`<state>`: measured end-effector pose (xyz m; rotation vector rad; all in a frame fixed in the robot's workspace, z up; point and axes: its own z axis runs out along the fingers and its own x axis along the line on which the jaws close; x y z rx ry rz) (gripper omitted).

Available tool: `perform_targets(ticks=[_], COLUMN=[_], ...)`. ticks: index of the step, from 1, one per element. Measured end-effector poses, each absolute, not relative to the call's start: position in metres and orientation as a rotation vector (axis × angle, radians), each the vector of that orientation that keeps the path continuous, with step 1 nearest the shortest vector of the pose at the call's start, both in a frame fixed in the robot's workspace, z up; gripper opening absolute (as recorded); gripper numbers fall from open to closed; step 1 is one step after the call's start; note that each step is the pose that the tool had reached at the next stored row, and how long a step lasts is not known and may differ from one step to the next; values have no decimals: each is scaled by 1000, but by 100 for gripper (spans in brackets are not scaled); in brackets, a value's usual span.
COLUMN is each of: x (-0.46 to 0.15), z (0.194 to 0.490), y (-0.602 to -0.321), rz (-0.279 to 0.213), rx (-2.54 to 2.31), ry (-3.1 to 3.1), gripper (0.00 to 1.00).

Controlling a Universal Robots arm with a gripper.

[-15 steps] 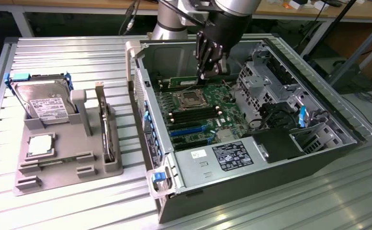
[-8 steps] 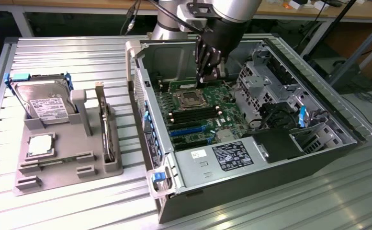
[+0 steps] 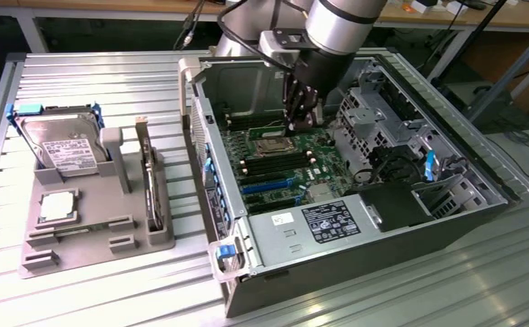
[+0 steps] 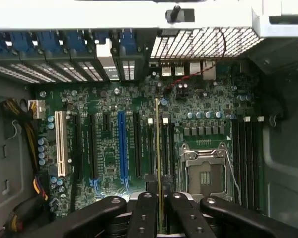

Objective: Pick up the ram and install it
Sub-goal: 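Insert the ram into the slot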

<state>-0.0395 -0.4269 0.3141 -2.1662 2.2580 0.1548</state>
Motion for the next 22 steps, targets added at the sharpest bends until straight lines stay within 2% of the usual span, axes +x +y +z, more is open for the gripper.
perform_targets(ticks=[4, 15, 22], x=[-18, -23, -21], z=[303, 268, 241], y=[-427, -424, -410], rz=[147, 147, 147], rx=[-2186, -2201, -2199], ry=[2247, 2234, 2236], gripper=[14, 14, 14])
